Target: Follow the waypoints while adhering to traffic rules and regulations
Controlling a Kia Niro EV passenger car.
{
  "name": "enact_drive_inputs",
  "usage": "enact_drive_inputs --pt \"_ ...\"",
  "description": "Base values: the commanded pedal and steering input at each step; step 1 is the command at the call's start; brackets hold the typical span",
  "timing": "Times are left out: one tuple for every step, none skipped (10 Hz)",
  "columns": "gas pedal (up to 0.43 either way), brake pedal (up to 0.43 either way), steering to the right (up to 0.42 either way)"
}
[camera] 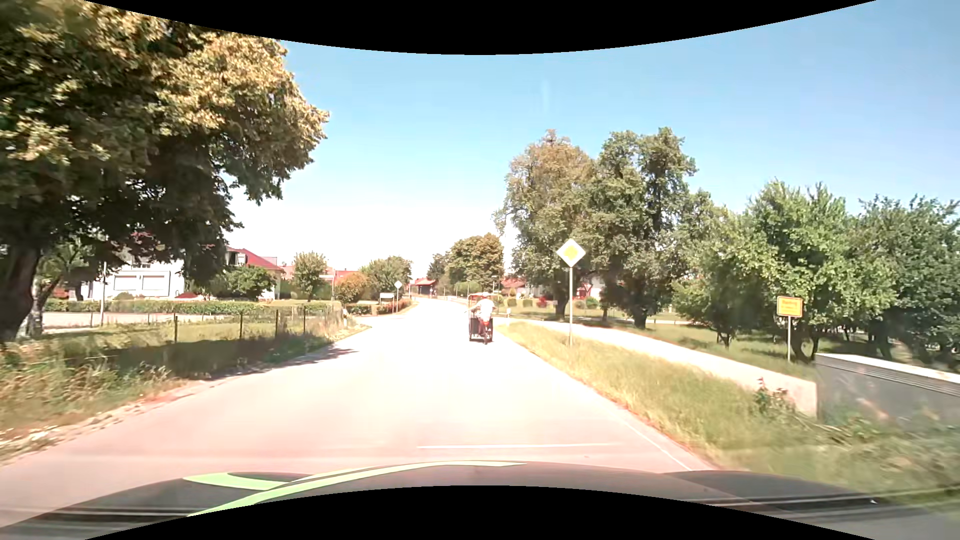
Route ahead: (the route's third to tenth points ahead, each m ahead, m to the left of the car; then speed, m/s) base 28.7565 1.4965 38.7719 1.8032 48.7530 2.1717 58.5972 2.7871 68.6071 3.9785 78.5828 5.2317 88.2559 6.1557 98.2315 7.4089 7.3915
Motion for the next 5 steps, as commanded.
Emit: enact_drive_inputs --pt "0.0 0.159 0.0" --pt "0.0 0.159 -0.001" --pt "0.0 0.165 -0.001" --pt "0.0 0.177 -0.002" --pt "0.0 0.177 -0.005"
